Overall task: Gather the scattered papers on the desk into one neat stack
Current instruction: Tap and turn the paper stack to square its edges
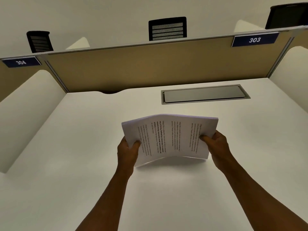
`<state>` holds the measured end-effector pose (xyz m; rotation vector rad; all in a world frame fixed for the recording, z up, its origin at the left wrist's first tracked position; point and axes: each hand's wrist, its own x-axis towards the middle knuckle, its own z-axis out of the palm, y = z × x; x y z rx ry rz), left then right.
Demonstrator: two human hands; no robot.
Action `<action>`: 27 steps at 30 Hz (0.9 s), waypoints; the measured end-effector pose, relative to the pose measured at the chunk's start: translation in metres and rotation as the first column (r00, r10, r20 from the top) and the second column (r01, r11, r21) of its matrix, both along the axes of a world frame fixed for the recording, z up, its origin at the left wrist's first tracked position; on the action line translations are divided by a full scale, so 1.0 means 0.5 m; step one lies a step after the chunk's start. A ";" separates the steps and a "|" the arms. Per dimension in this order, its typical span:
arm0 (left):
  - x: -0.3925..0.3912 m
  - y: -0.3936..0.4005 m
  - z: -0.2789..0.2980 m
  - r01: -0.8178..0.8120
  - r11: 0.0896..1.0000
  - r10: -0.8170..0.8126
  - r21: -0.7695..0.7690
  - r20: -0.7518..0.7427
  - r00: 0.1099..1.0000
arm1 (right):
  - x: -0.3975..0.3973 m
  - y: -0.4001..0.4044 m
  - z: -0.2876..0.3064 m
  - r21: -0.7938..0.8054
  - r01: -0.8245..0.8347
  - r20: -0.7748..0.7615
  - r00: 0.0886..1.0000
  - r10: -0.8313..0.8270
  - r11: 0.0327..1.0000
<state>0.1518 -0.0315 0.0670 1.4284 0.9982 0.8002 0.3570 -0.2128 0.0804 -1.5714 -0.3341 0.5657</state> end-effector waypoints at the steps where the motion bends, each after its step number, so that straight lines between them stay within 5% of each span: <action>1: 0.000 0.003 0.003 -0.006 1.000 0.006 0.011 0.000 1.000 | 0.001 -0.001 0.006 0.012 -0.004 0.016 1.000 0.004 1.000; 27: 0.003 0.017 0.020 -0.025 1.000 0.026 -0.016 0.092 0.995 | 0.010 -0.010 0.027 0.079 -0.060 0.001 0.998 0.061 0.995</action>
